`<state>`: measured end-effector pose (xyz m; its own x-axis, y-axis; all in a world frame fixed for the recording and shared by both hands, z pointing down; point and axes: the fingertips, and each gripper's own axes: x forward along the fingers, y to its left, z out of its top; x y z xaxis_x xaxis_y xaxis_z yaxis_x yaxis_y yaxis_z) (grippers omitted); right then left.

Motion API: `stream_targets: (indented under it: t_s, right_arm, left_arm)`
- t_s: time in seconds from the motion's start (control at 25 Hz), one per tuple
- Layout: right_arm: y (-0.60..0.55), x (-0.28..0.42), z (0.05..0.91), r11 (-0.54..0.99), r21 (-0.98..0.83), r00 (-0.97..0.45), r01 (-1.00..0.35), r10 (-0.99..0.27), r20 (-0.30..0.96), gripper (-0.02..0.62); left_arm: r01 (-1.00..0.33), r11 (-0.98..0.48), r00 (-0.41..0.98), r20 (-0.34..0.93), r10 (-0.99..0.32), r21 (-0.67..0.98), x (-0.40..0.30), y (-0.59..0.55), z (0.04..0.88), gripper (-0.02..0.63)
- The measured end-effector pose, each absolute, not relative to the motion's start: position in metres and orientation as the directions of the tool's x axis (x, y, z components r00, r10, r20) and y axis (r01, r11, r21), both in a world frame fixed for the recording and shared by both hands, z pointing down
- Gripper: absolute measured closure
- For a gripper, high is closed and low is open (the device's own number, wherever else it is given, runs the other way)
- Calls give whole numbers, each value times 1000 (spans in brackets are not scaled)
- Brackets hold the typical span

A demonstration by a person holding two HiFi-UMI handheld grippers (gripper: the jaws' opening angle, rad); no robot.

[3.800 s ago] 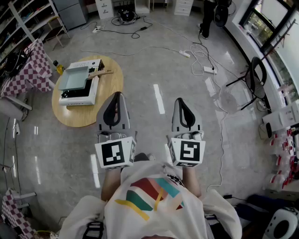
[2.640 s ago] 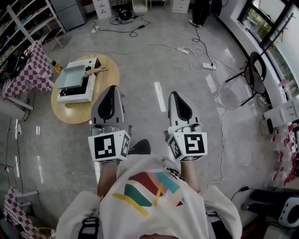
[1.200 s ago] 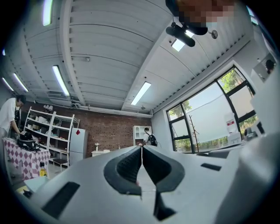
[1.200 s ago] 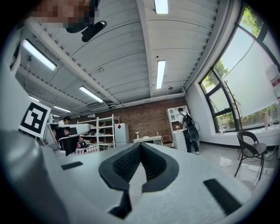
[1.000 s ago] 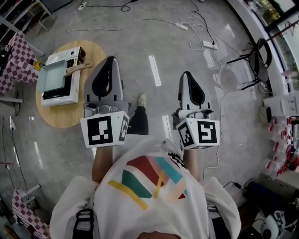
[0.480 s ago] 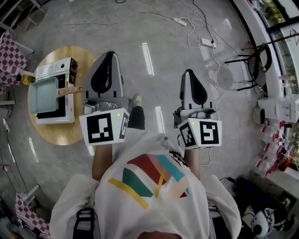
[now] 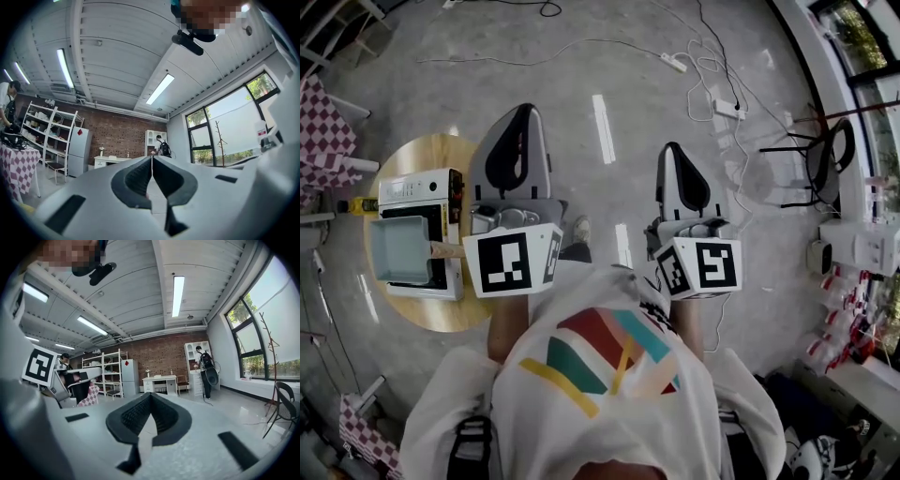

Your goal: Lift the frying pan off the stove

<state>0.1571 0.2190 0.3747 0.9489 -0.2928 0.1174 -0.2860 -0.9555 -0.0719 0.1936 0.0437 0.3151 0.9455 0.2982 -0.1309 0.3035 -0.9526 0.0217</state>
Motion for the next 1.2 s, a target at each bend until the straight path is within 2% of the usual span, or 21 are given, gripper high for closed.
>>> stream_targets:
  t_s: [0.4, 0.6, 0.84, 1.0, 1.08, 1.2]
  right_arm:
    - [195, 214, 391, -933, -77, 920, -350, -358, 161, 597]
    - [169, 247, 389, -883, -69, 872, -465, -470, 137, 597]
    - [112, 291, 366, -736, -68, 731, -674, -677, 87, 597]
    - [38, 302, 343, -502, -91, 503, -860, -864, 12, 597]
    - [3, 301, 332, -400, -36, 401, -916, -916, -13, 597]
    - [-30, 297, 317, -316, 26, 315, -948, -948, -35, 597]
  left_arm:
    - [205, -979, 971, -128, 201, 18, 243, 9, 325, 600]
    - [101, -995, 985, -141, 99, 3, 253, -11, 322, 598]
    - [-127, -992, 982, -143, -122, -26, 257, -54, 307, 598]
    - [-380, -923, 915, -171, -366, -55, 228, -103, 293, 600]
    - [-497, -866, 859, -170, -483, -50, 204, -127, 291, 600]
    - [-607, -794, 789, -147, -596, -35, 169, -152, 290, 600]
